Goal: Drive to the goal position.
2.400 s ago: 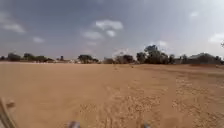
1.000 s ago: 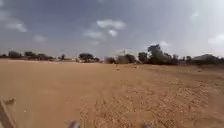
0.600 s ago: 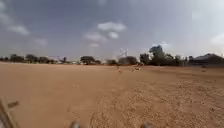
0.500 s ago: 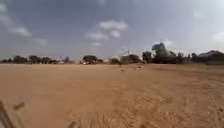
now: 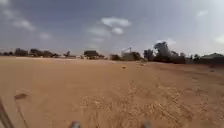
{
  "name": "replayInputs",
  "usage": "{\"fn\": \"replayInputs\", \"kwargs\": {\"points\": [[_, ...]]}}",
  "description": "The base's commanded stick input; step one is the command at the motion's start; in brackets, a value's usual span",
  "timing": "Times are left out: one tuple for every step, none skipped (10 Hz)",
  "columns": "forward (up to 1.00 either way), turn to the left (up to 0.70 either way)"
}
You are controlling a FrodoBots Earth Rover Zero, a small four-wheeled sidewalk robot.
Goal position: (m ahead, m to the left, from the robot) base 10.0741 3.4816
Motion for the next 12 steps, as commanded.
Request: {"fn": "replayInputs", "kwargs": {"points": [[1.0,0.21],[1.0,0.21],[1.0,0.08],[1.0,0.0],[1.0,0.0],[1.0,0.0],[1.0,0.0],[1.0,0.0],[1.0,0.0],[1.0,0.0],[1.0,0.0],[1.0,0.0]]}}
